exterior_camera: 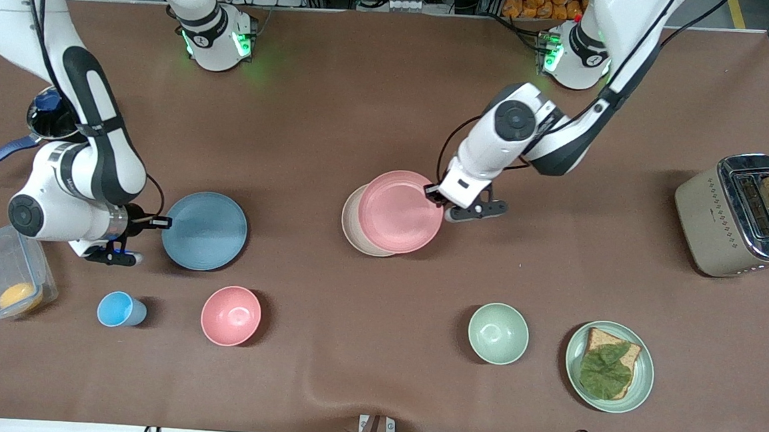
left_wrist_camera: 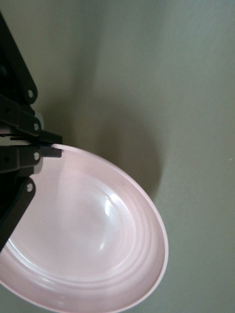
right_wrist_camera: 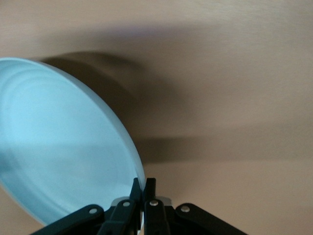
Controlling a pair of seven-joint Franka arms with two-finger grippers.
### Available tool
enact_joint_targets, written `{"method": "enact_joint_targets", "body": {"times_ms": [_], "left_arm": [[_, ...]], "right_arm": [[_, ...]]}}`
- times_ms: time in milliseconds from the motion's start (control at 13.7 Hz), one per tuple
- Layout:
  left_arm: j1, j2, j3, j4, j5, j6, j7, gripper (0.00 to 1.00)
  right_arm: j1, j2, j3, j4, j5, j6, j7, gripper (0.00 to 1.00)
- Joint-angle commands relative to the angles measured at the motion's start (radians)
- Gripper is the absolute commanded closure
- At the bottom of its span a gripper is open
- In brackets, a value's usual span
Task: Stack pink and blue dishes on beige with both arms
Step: 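Carry the pink plate onto the beige plate with the left gripper, then release the pink plate with the left gripper while the right gripper carries the blue plate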
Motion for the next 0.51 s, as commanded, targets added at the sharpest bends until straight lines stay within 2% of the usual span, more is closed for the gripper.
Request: {"method": "enact_joint_targets", "body": {"times_ms": [0, 146, 438], "left_arm": [[-0.044, 0.119, 0.02, 0.115, 0.135, -0.015, -0.133, 1.0], [-0.06, 0.133, 0.022, 0.115, 0.154, -0.015, -0.155, 1.0], [-0.073, 0.143, 0.022, 0.109, 0.154, -0.015, -0.161, 1.0]], "right_arm": [[0.035, -0.044, 0.021, -0.001, 0.035, -0.047, 0.058, 1.0], [0.039, -0.056, 0.056, 0.006, 0.155, -0.07, 0.063, 1.0], [0.082, -0.054, 0.062, 0.024, 0.301, -0.145, 0.069, 1.0]]}}
